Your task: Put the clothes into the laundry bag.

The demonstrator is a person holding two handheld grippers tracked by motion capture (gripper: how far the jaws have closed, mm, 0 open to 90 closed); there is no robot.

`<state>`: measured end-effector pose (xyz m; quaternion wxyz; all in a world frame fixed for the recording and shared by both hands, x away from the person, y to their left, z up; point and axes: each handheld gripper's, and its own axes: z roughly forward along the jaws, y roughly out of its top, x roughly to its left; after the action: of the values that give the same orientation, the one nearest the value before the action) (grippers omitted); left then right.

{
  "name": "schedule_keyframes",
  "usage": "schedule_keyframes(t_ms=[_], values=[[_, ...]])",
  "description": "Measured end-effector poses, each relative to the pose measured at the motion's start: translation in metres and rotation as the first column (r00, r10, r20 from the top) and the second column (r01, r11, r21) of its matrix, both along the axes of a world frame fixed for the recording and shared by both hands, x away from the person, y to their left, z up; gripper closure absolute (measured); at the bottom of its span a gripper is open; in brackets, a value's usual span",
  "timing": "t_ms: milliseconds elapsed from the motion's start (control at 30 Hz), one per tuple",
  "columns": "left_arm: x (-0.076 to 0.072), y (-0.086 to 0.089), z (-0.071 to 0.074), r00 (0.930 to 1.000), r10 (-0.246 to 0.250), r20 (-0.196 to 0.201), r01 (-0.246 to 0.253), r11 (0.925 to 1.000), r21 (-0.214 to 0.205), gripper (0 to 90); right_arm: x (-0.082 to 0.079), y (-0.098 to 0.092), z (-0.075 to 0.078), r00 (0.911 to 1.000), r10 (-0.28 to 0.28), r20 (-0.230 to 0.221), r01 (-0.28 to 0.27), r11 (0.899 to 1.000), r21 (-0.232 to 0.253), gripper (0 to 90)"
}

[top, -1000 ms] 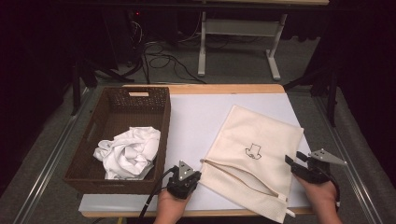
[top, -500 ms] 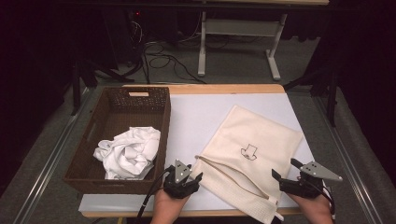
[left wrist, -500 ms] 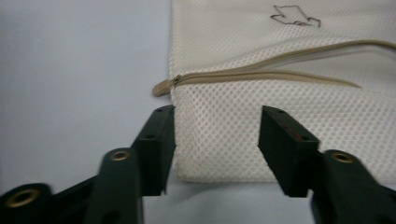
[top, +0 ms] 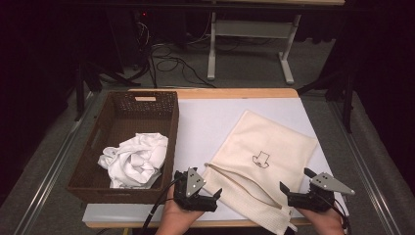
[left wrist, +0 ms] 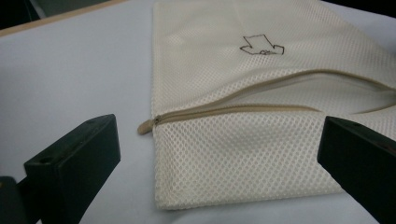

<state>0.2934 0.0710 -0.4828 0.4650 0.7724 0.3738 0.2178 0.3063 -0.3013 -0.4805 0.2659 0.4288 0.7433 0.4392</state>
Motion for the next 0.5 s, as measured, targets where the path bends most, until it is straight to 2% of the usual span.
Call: schedule_keyframes(t_ms=[133, 267, 333, 367, 467, 500], values=[[-0.002, 0.006, 0.011, 1.0000, -0.002, 0.004, 0.002, 0.9993, -0.038, 0.1, 0.000, 0.000, 0.000, 1.0000, -0.001, 0.005, 0.001, 1.000, -0.001, 0.2], [-0.006, 0.014, 0.025, 0.9997, 0.003, 0.025, -0.001, 0.9968, -0.079, 0.0, 0.001, -0.001, 0.000, 1.0000, 0.000, 0.002, 0.000, 1.000, 0.004, 0.2], [-0.008, 0.017, 0.032, 0.9999, -0.011, 0.010, 0.012, 0.9940, -0.108, 0.0, 0.001, -0.001, 0.000, 0.9999, 0.001, 0.012, -0.001, 1.000, 0.000, 0.2], [-0.010, 0.018, 0.035, 0.9999, -0.014, 0.007, 0.015, 0.9934, -0.113, 0.0, 0.001, -0.001, 0.000, 0.9999, 0.001, 0.013, -0.001, 1.000, 0.001, 0.2], [-0.016, 0.019, 0.045, 0.9989, -0.009, 0.046, 0.014, 0.9951, -0.098, 0.0, 0.001, -0.001, 0.000, 0.9999, 0.002, 0.010, -0.002, 1.000, 0.001, 0.2], [-0.017, 0.021, 0.048, 0.9985, -0.004, 0.054, 0.010, 0.9943, -0.107, 0.0, 0.001, -0.001, 0.000, 1.0000, 0.000, 0.009, 0.000, 1.000, -0.001, 0.2]])
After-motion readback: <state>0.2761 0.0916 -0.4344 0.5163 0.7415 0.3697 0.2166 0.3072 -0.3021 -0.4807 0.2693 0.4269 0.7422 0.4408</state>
